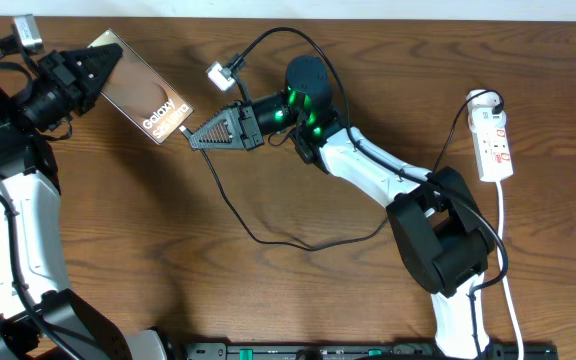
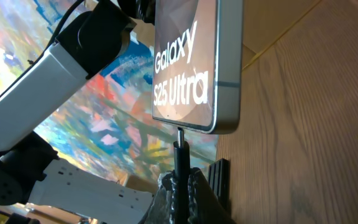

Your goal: Plug charger to phone and switch on socket

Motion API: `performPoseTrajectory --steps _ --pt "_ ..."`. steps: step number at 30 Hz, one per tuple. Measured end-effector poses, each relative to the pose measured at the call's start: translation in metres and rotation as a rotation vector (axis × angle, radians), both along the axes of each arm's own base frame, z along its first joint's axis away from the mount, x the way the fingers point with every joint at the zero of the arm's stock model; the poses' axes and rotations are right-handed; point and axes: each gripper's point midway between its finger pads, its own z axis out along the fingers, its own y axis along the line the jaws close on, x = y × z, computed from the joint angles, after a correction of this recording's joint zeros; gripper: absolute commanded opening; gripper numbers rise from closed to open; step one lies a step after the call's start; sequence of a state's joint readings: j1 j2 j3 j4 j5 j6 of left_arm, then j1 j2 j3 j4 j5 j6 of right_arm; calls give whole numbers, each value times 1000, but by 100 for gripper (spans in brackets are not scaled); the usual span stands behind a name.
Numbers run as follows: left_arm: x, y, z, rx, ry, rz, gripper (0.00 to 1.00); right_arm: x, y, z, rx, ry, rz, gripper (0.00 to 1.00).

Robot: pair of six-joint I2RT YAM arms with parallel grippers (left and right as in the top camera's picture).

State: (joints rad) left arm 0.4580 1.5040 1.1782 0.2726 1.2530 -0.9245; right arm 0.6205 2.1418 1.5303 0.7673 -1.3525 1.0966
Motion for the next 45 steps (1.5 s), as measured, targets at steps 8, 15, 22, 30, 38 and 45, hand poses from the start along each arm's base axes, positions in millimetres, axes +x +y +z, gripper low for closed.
performPoseTrajectory --steps 8,15,22,30,38,45 --pt "0 0 0 0 0 0 8 0 0 0 0 0 0 1" --pt "0 0 0 0 0 -1 7 0 0 0 0 0 0 1" --pt "1 -8 0 1 1 -13 8 -2 -1 0 -2 -1 12 1" --pt "2 -10 0 1 1 -17 7 -3 -1 -1 -3 -2 20 1" --pt "-1 -13 0 8 -11 -43 8 -6 -3 -1 -5 -3 38 1" --pt "-8 -19 2 23 -38 -96 7 -11 -5 -2 -11 -4 71 1"
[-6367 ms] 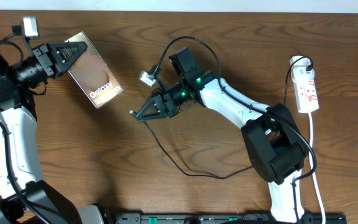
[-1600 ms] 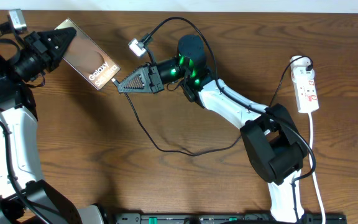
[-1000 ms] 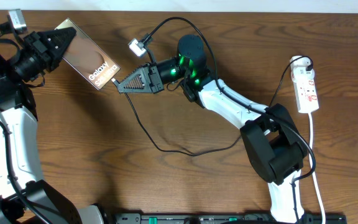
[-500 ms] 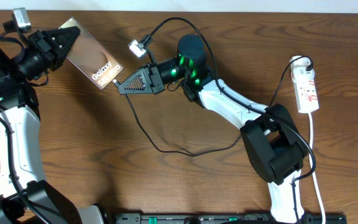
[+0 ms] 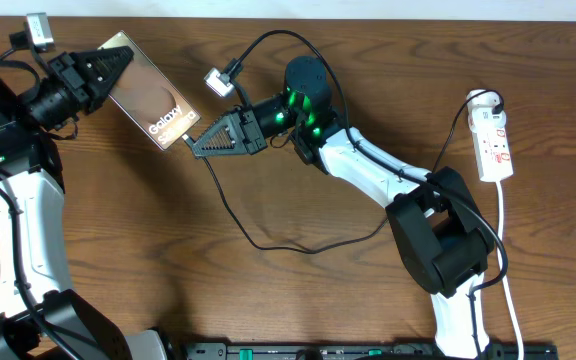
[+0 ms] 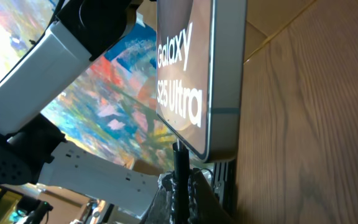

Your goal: Plug charger to phone and switch on socket

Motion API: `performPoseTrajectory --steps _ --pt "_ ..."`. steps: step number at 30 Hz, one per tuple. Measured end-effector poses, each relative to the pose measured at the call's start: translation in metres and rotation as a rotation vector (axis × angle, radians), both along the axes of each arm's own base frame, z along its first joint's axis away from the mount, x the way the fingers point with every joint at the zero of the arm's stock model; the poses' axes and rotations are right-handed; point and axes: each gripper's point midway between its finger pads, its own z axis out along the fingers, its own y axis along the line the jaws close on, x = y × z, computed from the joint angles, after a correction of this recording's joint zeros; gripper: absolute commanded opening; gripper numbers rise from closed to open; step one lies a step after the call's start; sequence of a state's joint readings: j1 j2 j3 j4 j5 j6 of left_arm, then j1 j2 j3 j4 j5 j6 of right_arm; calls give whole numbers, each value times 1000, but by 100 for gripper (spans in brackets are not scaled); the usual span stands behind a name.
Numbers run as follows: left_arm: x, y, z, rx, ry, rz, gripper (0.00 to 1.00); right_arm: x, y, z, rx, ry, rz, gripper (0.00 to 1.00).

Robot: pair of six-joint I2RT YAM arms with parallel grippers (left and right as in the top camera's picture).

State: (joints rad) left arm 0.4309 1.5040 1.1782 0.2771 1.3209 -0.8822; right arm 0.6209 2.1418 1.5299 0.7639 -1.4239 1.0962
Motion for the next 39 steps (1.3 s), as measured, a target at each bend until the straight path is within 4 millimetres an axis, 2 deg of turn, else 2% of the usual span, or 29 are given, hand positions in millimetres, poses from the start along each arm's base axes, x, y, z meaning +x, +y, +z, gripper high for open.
performPoseTrajectory --steps 24,39 --pt "-4 -4 1 8 -17 -32 8 -3 -1 -1 -3 -1 17 1" --pt "-3 -14 1 25 -36 -52 7 -2 -1 -2 -6 5 11 1"
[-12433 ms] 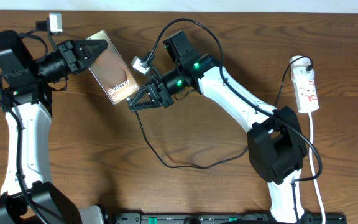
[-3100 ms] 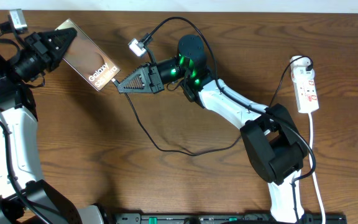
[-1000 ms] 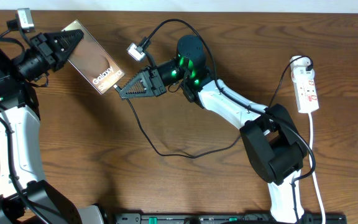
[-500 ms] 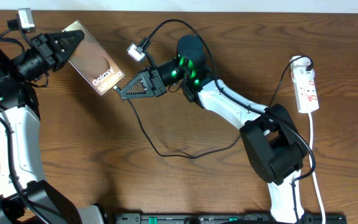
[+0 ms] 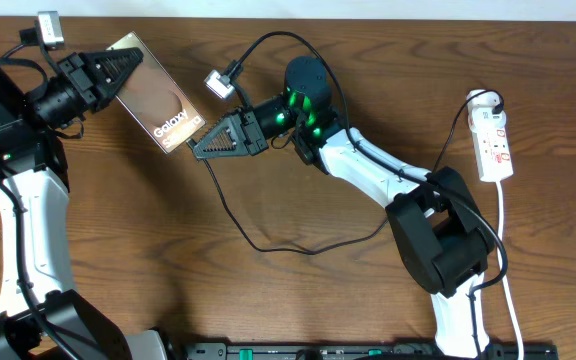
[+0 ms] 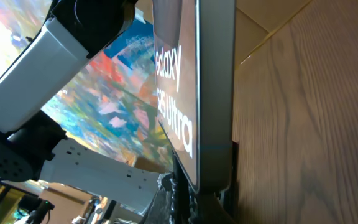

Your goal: Plug charger to phone and switch on socket

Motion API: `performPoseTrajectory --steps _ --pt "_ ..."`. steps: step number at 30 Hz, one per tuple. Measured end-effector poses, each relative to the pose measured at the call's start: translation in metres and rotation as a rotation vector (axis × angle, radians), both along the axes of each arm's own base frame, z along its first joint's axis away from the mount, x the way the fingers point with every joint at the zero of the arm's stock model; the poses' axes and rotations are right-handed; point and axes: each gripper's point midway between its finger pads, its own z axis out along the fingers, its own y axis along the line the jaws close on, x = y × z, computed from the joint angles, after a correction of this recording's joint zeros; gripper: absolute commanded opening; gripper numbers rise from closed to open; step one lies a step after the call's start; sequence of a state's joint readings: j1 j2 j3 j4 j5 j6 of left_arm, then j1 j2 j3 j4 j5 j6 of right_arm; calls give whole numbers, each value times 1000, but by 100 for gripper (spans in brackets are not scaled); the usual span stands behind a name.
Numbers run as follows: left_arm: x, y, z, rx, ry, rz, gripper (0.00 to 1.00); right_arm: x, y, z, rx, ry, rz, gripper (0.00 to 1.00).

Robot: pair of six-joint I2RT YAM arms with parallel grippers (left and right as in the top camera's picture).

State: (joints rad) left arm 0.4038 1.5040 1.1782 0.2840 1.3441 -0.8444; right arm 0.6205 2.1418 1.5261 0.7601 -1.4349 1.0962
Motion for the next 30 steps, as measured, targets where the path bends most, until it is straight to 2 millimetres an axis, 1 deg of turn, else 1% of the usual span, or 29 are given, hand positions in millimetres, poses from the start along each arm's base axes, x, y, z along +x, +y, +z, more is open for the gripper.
performPoseTrajectory --steps 25,26,27,28,30 --pt "-2 -2 1 18 -27 -17 7 1 1 -1 -1 4 -8 1" --pt "-2 -2 1 19 -28 -17 8 1 1 -1 -1 4 -9 12" --pt "-2 -2 1 21 -31 -17 7 1 1 -1 -2 5 -9 15" --pt "-2 -2 1 20 -31 -20 7 5 2 0 1 7 -32 22" --pt "-5 -7 0 18 -28 -46 7 8 4 1 8 1 -55 31"
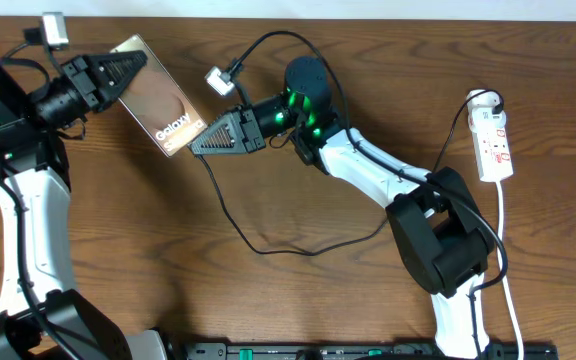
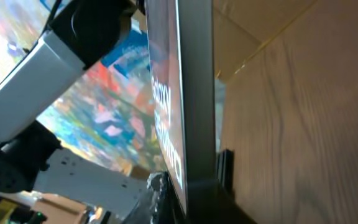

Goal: Plug charger to phone and switch on socket
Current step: 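Open the right gripper and withdraw it up and right from the phone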

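Note:
The phone (image 1: 160,95), its screen reading "Galaxy", is held off the table at the upper left, with my left gripper (image 1: 134,62) shut on its upper end. My right gripper (image 1: 194,147) is shut on the charger plug, its tip right at the phone's lower edge. In the right wrist view the phone's grey side (image 2: 195,93) fills the middle and hides the plug, with the fingers (image 2: 166,198) just beneath it. The black cable (image 1: 230,215) loops across the table. The white socket strip (image 1: 494,140) lies at the far right.
The cable's white USB end (image 1: 218,78) lies loose on the wood behind the right gripper. A black and a white lead run to the socket strip (image 1: 471,100). A black rail (image 1: 368,351) lies along the front edge of the brown table (image 1: 168,280).
The phone has shifted a little to the right, onto the right gripper's tip. In the right wrist view its edge now covers the plug and stands closer and more edge-on.
At first the plug tip stood just below the phone's bottom edge, with a small gap. Then the phone had turned and come nearer, the plug at its edge. Later the plug was largely behind the phone, and now it is fully hidden against the bottom edge.

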Motion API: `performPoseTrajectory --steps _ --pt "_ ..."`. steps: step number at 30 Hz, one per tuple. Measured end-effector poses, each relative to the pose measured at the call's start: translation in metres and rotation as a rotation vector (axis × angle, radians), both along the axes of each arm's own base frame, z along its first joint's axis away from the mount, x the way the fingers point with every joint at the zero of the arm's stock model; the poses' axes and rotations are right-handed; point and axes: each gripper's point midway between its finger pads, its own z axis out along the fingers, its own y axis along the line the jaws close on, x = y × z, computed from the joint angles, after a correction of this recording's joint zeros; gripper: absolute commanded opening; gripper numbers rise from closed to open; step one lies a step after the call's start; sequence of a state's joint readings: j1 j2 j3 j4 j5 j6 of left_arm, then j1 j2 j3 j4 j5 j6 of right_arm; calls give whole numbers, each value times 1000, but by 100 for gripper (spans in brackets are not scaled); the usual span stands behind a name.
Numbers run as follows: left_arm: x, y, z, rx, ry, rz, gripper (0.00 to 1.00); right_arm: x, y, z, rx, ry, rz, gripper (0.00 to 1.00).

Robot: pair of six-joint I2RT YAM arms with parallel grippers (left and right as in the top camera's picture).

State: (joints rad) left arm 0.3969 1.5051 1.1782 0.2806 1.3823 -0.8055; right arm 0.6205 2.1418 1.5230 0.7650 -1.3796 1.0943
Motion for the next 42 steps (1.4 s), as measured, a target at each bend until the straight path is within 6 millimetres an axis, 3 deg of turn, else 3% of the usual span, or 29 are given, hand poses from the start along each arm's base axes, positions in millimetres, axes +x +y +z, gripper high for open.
performPoseTrajectory --steps 1,4,6,7,18,25,37,42 --pt "-2 -2 0 -3 3 -16 7 4 2 0 1 6 -22 45" --pt "-5 -8 0 -7 5 -46 7 8 3 2 8 2 -50 66" --pt "-6 -10 0 -8 6 -53 7 9 4 2 8 3 -58 92" --pt "-6 -10 0 -8 6 -52 8 10 4 2 9 4 -62 99" --pt "-5 -9 -1 13 -20 -51 8 8 3 2 8 3 -52 99" --pt "2 -6 -36 -22 118 -34 7 11 0 1 6 2 -53 99" --pt "1 -6 -43 -12 124 -33 7 53 -38 1 4 1 -143 99" --pt "-8 -8 -68 -19 239 -28 8 69 -58 -2 -10 18 -171 99"
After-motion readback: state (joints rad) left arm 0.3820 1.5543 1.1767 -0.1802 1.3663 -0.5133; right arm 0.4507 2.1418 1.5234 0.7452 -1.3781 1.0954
